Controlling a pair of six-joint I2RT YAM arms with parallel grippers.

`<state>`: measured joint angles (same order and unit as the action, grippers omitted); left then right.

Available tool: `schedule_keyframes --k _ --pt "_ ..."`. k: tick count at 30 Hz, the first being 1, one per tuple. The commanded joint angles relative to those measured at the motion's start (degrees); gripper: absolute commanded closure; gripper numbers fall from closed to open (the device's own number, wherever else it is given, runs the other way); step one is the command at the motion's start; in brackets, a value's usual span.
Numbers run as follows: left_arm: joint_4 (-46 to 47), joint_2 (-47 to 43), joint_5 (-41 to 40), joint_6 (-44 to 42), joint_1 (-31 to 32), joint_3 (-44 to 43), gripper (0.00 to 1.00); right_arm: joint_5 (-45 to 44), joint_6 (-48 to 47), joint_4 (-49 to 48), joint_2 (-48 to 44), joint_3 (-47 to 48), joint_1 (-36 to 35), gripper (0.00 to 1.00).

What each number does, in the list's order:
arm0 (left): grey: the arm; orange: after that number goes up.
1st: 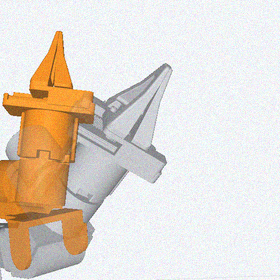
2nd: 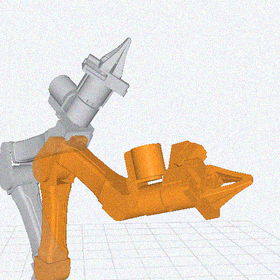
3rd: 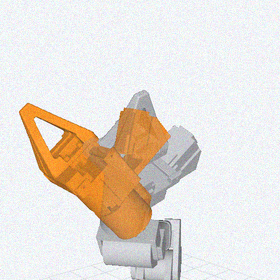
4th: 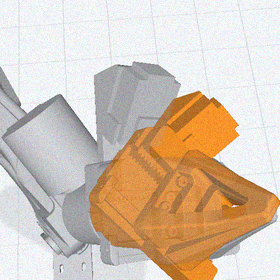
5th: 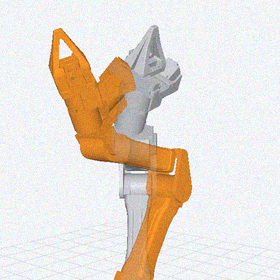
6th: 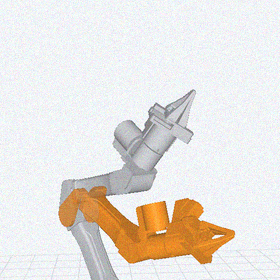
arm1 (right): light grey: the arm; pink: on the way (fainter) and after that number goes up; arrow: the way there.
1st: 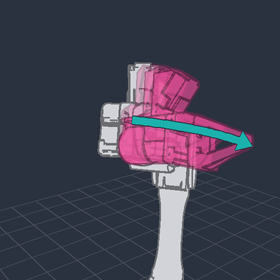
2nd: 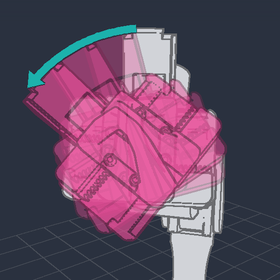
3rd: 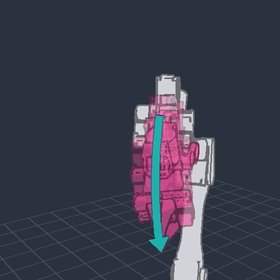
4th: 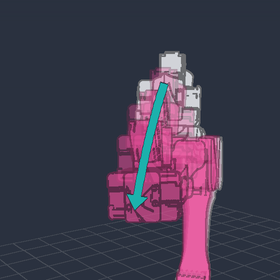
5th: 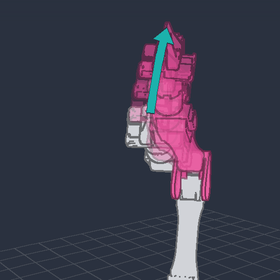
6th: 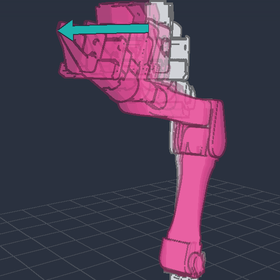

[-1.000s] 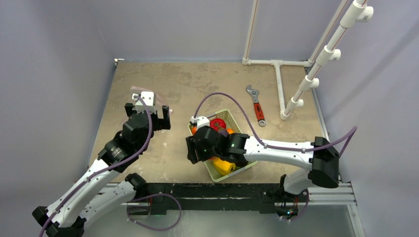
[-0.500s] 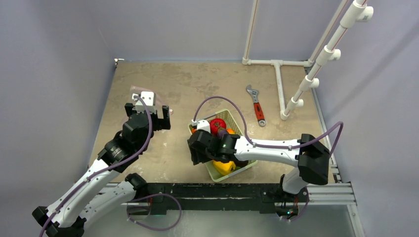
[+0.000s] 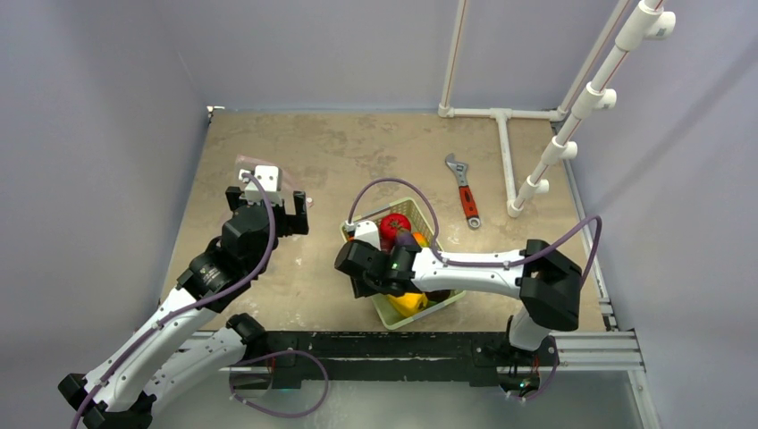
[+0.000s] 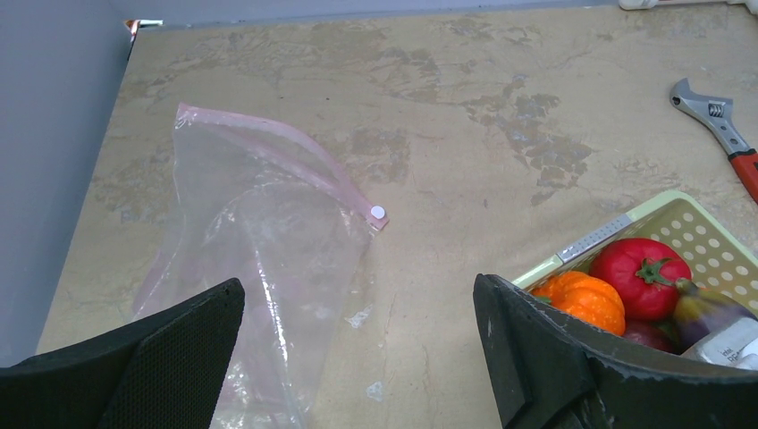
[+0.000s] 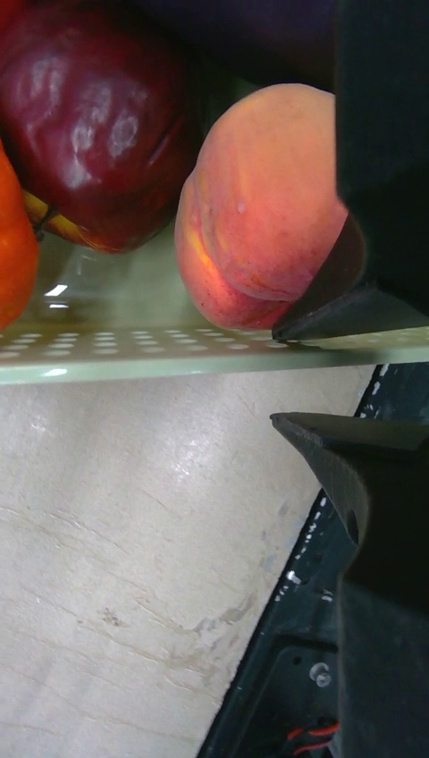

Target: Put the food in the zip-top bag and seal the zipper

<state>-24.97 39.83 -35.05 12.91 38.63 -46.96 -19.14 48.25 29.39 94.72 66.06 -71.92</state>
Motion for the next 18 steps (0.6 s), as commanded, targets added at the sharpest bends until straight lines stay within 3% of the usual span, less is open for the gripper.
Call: schedule_keyframes --k 1,7,15,16,18 --pt "0.7 -0.1 -0.6 0.4 -0.1 0.2 0.02 -5.6 2.7 3.1 1.0 3.3 0.0 0.66" --pt "0.6 -0.2 -0.6 0.5 -0.1 0.1 0.01 -7.9 2.3 3.9 1.9 3.8 0.1 0.82" --pt "0.5 -0.1 -0.8 0.5 -0.1 0.1 0.01 -12.3 2.3 5.4 3.3 5.8 2.9 0.82" --pt "0.5 -0.1 -0.9 0.5 -0.1 0.1 0.01 -12.6 0.3 5.1 3.0 5.7 3.6 0.95" --pt "0.6 -0.1 -0.9 0.5 -0.1 0.1 0.01 -13.3 -1.4 4.5 2.1 5.5 5.3 1.00"
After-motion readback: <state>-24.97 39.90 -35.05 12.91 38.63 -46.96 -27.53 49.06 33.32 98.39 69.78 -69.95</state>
